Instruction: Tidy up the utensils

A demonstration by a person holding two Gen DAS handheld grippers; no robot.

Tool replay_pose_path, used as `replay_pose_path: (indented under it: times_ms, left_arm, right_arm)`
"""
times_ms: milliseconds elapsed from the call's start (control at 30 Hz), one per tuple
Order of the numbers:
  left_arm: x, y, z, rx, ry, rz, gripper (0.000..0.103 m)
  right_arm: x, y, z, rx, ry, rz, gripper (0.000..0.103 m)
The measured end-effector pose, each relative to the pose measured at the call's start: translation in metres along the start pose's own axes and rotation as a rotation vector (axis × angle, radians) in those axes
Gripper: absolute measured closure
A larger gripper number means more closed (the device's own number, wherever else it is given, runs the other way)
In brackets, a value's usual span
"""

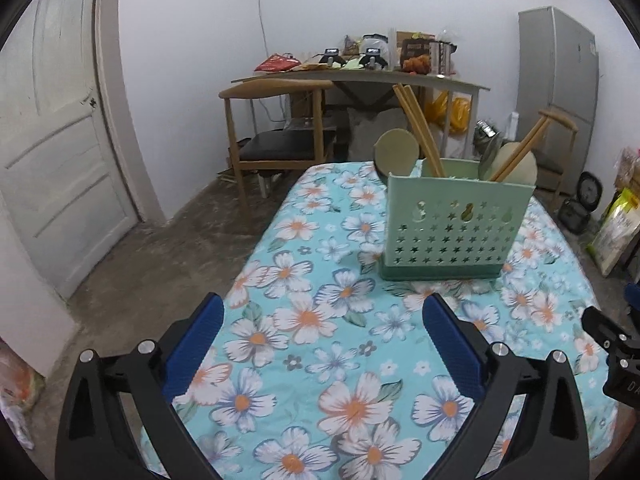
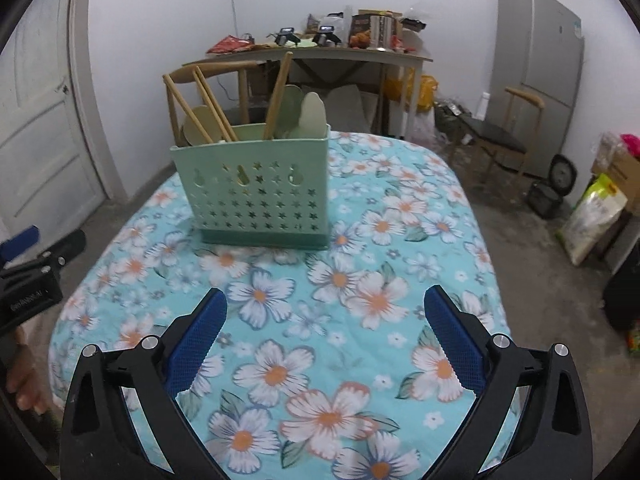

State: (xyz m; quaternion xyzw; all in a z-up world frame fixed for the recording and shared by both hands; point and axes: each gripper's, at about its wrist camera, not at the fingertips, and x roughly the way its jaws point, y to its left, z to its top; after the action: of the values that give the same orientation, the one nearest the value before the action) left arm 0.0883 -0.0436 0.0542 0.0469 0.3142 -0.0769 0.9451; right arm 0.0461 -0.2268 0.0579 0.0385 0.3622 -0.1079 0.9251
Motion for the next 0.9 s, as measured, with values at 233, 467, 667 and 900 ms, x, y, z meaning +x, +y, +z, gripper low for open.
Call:
replay_pose_path:
  times_ms: [233,467,667,900]
  left_arm:
    - [-0.002,0.001,-0.002,-0.010,0.014,0.030,0.006]
    - [-0.001,0.002,-0.003,-0.013,0.016,0.049,0.006]
    - [-0.001,0.011,-0.003,-0.032,0.013,0.075,0.006]
    - [0.000,0.019,-0.006,-0.048,0.022,0.079,0.006]
  right_arm:
    - [-0.005,-0.006,-0.001,-0.013,-0.012,-0.057,0.008]
    - [-0.007,-0.023,0.001,0.030,-0.014,-0.079,0.008]
    - [-0.007,-0.028,0.002,0.055,-0.013,-0.076,0.008]
    - [-0.005,-0.027,0.003,0.054,-0.013,-0.076,0.008]
